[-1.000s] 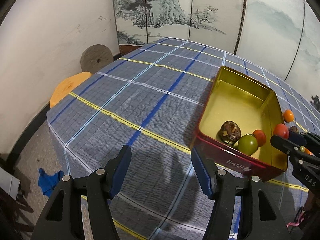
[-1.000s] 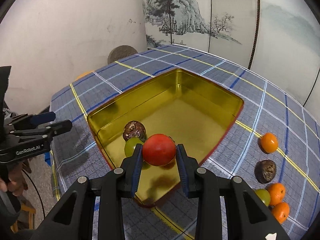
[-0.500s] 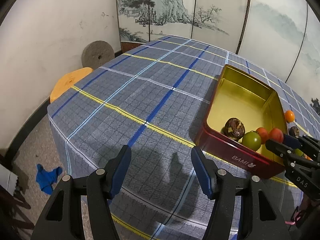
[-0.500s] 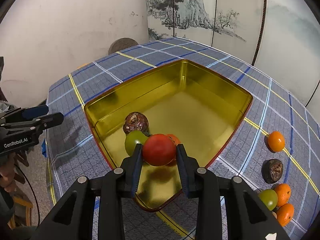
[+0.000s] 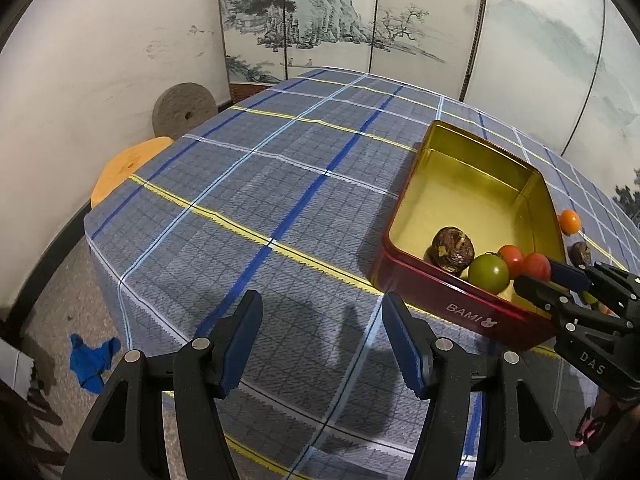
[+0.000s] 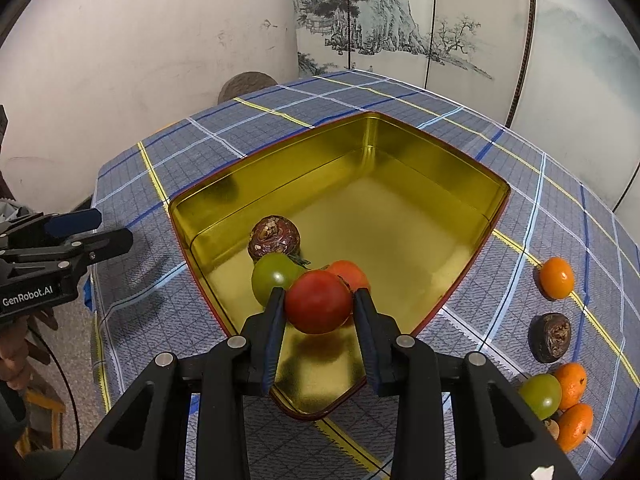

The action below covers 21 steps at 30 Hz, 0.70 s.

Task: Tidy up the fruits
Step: 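Carry the red tomato into the tin box and open the right tool, then move the right tool to the fruits and grasp an orange mandarin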

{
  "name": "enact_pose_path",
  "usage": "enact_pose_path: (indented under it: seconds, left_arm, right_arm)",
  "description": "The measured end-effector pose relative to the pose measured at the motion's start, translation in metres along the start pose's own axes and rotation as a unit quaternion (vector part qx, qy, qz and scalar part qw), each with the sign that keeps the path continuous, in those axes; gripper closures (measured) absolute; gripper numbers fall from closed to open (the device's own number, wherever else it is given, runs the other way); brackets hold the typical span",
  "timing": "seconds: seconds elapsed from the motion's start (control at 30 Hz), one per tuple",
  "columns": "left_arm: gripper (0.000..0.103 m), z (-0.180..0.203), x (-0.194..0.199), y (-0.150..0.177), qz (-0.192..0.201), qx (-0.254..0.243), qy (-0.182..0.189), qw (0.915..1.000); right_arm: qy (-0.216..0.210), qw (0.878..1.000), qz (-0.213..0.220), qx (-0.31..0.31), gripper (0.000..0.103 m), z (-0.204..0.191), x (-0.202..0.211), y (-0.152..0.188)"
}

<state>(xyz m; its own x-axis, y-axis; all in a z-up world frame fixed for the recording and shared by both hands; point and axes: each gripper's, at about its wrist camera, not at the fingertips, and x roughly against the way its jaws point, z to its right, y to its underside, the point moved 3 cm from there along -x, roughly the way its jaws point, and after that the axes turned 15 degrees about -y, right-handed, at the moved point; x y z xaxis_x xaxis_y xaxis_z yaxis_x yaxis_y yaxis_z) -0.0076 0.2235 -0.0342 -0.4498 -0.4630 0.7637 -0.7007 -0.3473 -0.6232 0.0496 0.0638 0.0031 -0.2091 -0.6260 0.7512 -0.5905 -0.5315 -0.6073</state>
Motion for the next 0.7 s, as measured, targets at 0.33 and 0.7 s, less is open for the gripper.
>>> enact_pose_path:
  seconds: [0.33,0.7]
  left_arm:
    - [0.04,0.006,0.001,0.001,0.0,-0.006,0.003,1.0]
    - [0.04,0.022,0.011,0.002,0.01,-0.021,0.016,0.9996]
  right_arm:
    - [-0.002,1.0,0.004,-0.002,0.067,0.0,0.001,-0.002]
    - [-0.012,0.999,0.039,-0.01,0.062,-0.001,0.028,-0.003]
